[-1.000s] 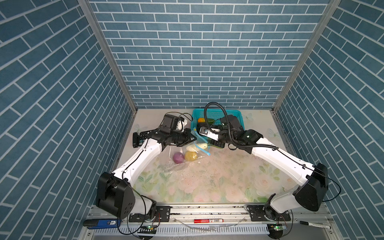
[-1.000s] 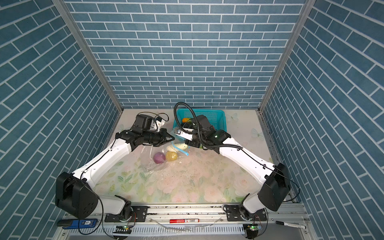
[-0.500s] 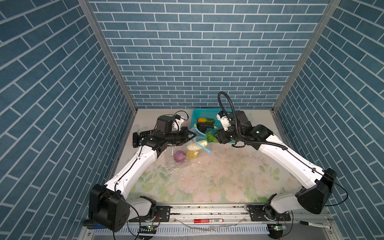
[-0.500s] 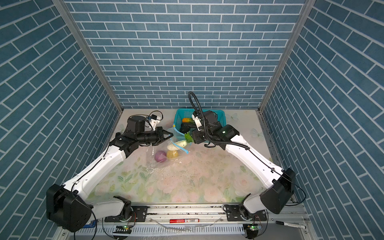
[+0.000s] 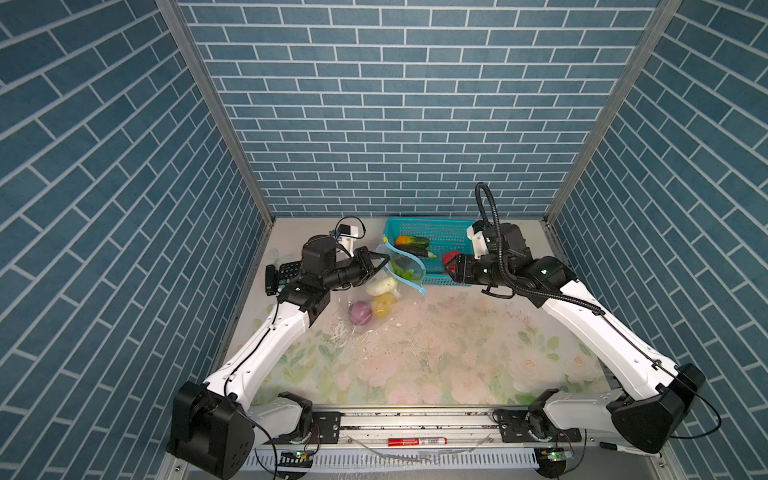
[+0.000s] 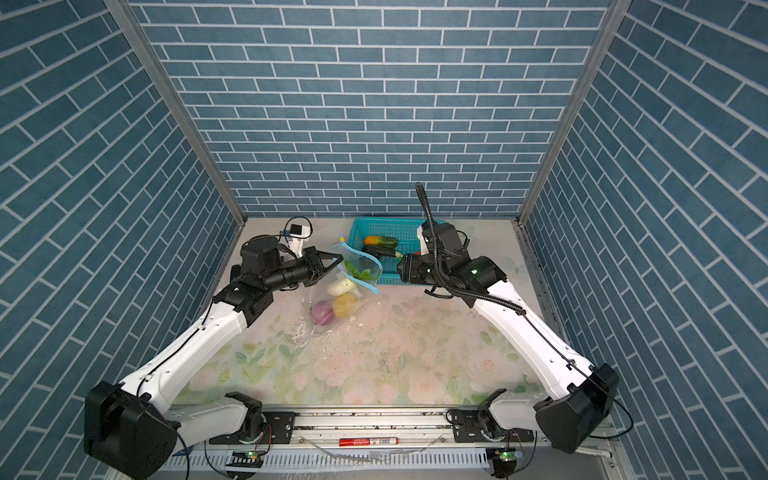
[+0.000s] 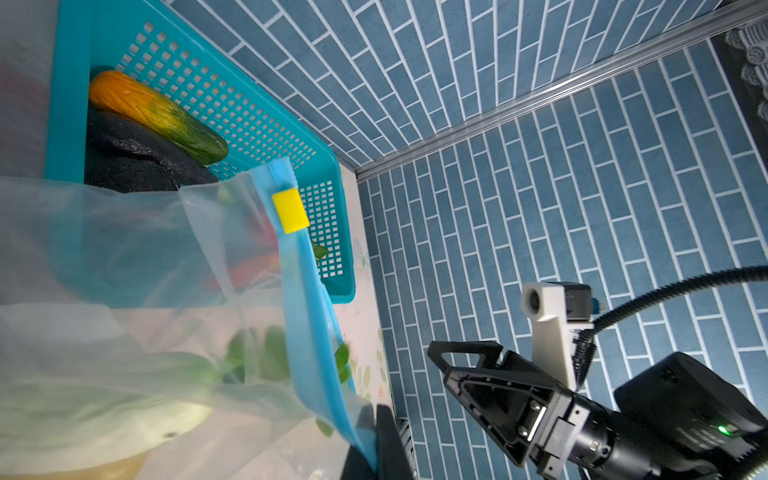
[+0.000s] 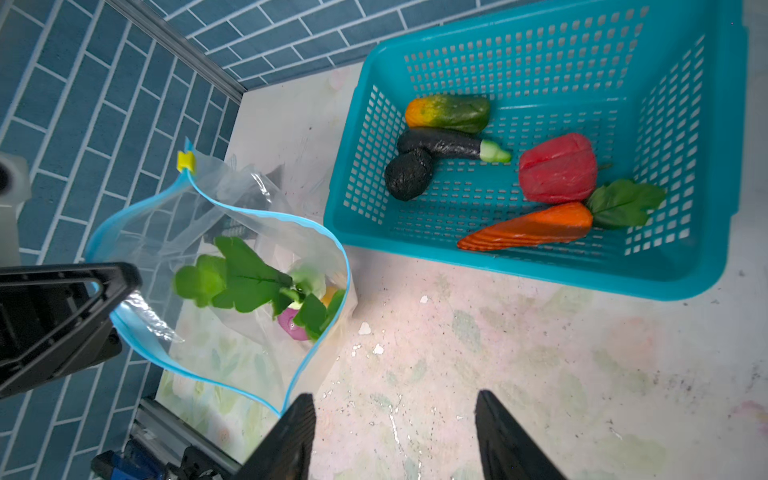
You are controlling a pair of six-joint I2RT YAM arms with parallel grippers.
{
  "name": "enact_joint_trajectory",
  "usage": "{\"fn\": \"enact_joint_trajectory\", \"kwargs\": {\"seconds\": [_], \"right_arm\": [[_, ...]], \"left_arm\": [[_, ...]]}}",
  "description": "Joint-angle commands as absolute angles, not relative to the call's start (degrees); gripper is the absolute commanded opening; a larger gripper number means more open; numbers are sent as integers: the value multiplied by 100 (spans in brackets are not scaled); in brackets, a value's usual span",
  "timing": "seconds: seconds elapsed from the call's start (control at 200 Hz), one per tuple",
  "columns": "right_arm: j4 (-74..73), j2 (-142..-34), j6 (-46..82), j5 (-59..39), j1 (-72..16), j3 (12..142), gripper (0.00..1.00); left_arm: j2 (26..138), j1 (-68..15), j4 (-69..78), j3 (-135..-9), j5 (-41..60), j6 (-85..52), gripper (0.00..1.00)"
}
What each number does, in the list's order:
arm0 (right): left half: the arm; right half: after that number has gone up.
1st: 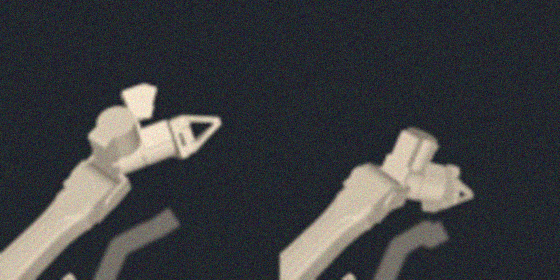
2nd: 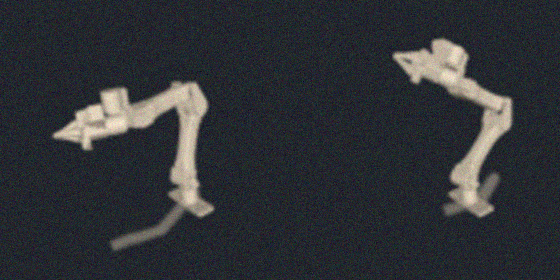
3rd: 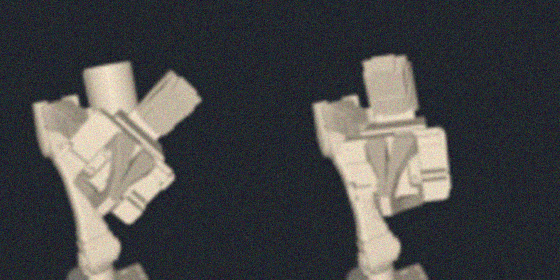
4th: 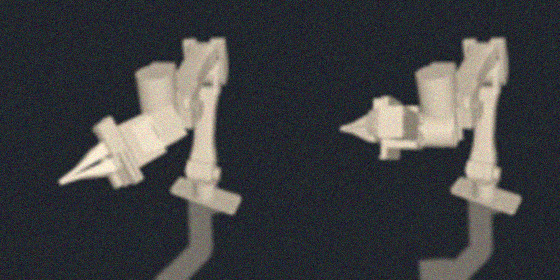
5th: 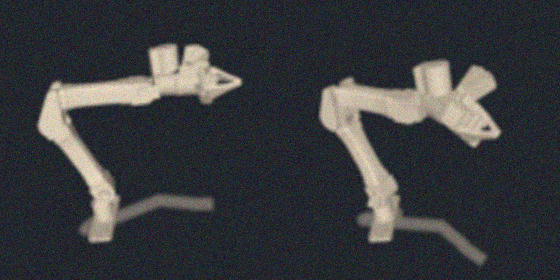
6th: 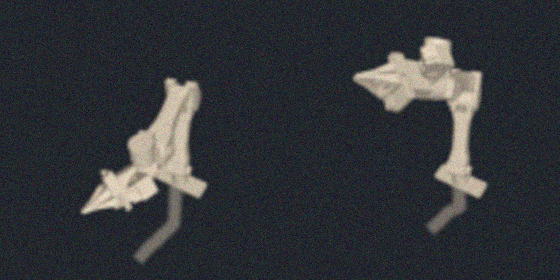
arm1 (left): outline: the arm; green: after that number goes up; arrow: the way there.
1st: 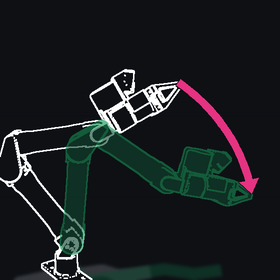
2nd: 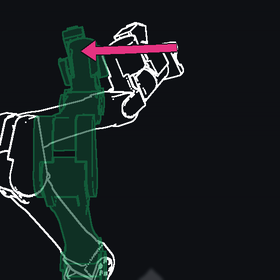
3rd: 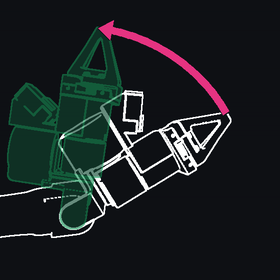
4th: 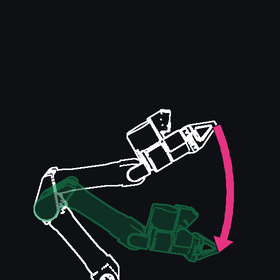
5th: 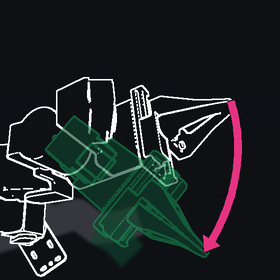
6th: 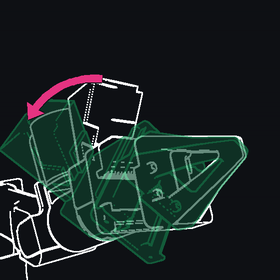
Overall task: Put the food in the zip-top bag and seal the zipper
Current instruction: 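Raise the right gripper out of the bag toward the basket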
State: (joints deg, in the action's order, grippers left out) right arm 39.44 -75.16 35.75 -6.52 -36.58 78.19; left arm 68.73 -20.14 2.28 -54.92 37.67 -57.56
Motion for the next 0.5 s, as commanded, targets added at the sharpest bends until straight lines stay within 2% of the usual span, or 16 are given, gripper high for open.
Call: {"fn": "enact_joint_trajectory", "kwargs": {"seconds": [0.0,0.26,0.495], "right_arm": [[3614,-7639,4065,-1212,-3565,7701,63],[3184,-8212,4228,-1841,-3543,7895,62],[2969,-8963,4167,-2364,-3548,8327,55]], "left_arm": [[6773,-1986,528,-5435,3771,-5836,0],[6740,-1977,446,-5412,3814,-5832,0],[6680,-1977,205,-5511,3814,-5708,0]]}}
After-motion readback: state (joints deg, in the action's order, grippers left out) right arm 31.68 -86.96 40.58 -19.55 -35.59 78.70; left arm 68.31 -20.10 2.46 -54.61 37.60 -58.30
